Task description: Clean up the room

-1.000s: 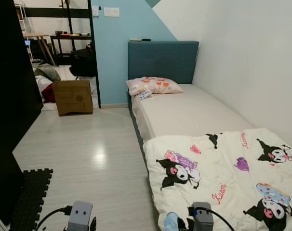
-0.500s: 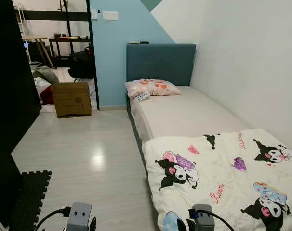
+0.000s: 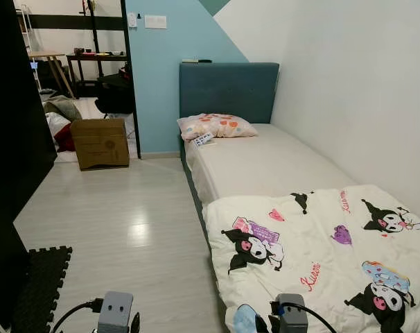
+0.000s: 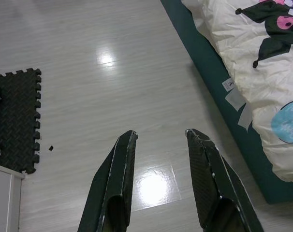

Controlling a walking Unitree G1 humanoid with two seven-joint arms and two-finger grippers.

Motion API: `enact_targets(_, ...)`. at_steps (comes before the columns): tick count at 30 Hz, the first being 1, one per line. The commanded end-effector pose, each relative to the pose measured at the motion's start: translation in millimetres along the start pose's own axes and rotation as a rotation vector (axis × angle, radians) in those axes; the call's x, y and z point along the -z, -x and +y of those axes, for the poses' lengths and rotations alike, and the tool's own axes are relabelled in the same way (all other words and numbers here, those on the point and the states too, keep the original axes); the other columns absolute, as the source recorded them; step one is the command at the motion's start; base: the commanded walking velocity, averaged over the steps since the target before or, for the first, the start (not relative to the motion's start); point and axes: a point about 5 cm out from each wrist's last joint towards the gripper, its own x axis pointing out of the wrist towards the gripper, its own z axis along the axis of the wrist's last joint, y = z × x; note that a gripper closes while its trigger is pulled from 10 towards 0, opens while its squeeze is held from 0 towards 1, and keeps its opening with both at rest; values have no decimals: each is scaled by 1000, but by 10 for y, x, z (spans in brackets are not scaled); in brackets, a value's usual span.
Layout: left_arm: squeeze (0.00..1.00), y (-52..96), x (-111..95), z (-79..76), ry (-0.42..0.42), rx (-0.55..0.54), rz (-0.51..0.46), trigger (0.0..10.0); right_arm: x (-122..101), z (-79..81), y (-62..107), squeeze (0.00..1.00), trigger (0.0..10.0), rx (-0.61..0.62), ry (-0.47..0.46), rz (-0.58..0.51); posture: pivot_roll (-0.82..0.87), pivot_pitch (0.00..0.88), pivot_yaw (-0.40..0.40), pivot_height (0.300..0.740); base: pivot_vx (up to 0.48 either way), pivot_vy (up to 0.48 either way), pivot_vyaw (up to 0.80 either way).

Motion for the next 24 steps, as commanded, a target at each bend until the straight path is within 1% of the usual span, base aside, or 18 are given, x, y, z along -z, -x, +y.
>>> enact_targets(1,0,27,16,6,14,-11,-2,10000,4,-3,12,0,10000,-3,26,-3,46,96,-38,740,0,0,0)
enact_targets(4,0,25,10,10,11,-11,-4,10000,-9,16,5,0,10000,-16,44,-8,50,100,-40,740,0,0,144)
enact_targets(5,0,24,7,13,9,-12,-5,10000,-19,31,0,0,10000,-24,61,-12,50,100,-40,740,0,0,800)
enact_targets(9,0,26,-15,9,14,-8,-14,10000,-28,72,-9,0,10000,-40,79,-17,51,103,-38,740,0,0,800)
enact_targets(17,0,20,-40,6,13,-6,-22,10000,-33,73,-15,0,10000,-38,74,-17,53,103,-37,740,0,0,800)
enact_targets(23,0,5,-62,18,15,-17,-20,10000,-44,43,-19,0,10000,-25,71,-19,57,109,-38,740,0,0,800)
enact_targets(24,0,-1,-75,22,24,-21,-22,10000,-51,9,-19,0,10000,3,37,-24,57,110,-39,740,0,0,0)
